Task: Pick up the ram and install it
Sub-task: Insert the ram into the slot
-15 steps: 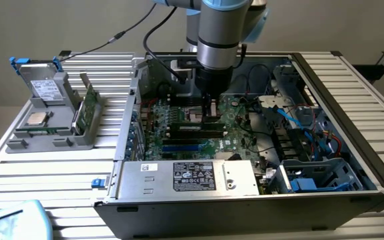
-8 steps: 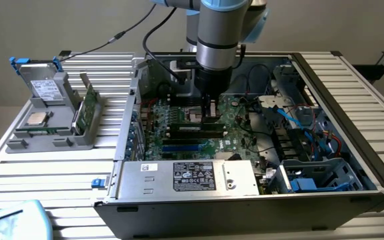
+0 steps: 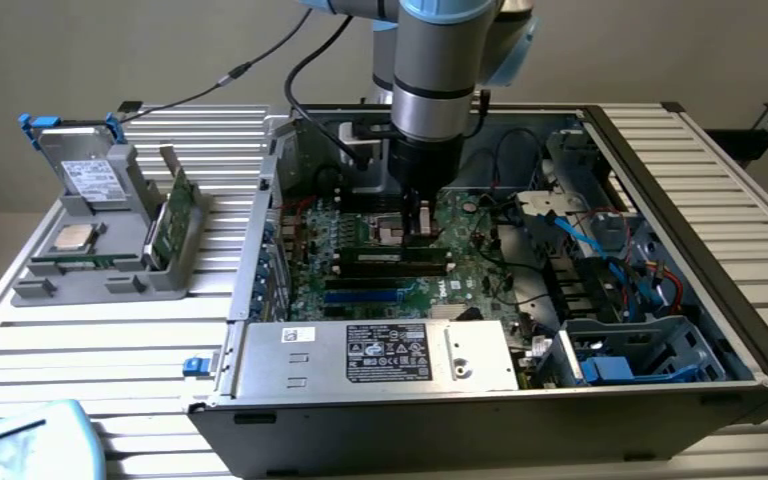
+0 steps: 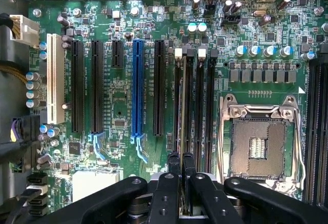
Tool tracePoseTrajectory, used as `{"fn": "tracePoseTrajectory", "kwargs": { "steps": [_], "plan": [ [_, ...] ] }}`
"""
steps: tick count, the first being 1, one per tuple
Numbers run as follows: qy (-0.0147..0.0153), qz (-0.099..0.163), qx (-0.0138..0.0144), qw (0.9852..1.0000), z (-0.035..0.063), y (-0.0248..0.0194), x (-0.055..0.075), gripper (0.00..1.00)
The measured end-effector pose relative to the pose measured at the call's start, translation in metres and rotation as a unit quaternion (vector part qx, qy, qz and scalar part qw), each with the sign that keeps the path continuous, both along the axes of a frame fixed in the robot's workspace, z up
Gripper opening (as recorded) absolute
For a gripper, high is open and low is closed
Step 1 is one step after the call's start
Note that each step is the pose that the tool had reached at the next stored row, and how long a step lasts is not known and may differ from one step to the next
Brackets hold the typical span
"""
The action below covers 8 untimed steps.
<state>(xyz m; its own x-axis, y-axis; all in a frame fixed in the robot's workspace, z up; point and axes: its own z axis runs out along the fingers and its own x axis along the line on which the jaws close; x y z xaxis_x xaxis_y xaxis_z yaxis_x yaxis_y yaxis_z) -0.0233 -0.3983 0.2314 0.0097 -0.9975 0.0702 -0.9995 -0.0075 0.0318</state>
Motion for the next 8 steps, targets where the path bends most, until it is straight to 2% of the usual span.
{"fn": "tracePoseTrajectory", "kwargs": {
  "steps": [2, 6, 8],
  "plan": [
    [-0.0004, 0.0, 0.0, 1.0, -0.0002, 0.0, -0.0003, 0.13],
    [-0.0053, 0.0, -0.0004, 1.0, -0.0008, 0.0, -0.0006, 0.13],
    [-0.0059, 0.0, -0.0004, 1.0, -0.0009, 0.0, -0.0006, 0.13]
  ]
}}
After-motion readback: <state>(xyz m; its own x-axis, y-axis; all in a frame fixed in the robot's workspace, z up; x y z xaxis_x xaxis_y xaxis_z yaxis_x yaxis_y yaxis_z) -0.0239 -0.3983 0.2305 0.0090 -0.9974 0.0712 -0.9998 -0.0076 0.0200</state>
